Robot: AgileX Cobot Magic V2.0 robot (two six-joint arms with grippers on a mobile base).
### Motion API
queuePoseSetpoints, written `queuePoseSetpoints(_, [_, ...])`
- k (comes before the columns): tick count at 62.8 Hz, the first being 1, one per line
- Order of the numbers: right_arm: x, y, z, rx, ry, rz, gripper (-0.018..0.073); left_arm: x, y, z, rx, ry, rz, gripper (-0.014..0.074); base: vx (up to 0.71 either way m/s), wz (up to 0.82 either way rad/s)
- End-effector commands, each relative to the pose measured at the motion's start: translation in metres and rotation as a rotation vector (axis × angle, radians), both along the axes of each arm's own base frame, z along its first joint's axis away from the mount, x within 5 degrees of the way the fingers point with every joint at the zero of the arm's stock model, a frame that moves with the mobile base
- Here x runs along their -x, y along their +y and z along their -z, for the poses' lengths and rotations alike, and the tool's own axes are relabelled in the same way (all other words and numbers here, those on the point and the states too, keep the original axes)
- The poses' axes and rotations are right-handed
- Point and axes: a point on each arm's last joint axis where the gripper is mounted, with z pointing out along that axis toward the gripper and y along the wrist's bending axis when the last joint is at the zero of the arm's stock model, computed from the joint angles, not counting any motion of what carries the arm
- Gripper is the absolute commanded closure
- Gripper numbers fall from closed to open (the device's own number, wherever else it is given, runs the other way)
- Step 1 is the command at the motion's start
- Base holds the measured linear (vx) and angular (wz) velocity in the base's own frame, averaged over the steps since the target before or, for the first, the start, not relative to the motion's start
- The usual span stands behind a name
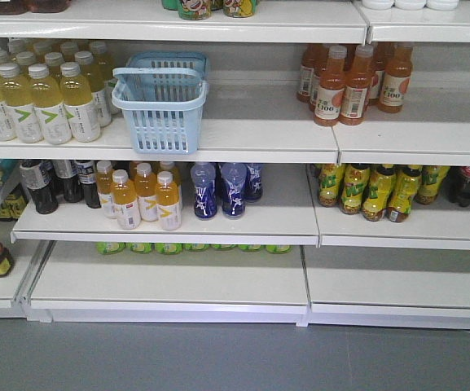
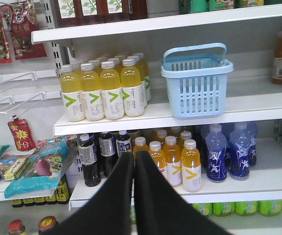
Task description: Place coke in basket with both arms
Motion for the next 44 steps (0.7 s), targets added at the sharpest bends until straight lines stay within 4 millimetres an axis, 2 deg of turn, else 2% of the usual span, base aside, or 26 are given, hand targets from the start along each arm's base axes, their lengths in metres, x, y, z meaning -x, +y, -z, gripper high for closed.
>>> queuePoseSetpoints(1, [0.0011,0.0009,-0.0044,0.006,-0.077,-0.008,0.0564,0.0032,0.0003,-0.0179,0.008,-0.119,-0.005,0.0603,0.19,0.04])
queuePoseSetpoints(44, [0.0011,0.0009,-0.0044,0.006,-0.077,-0.008,0.0564,0.0032,0.0003,-0.0179,0.008,-0.119,-0.005,0.0603,0.17,-0.01])
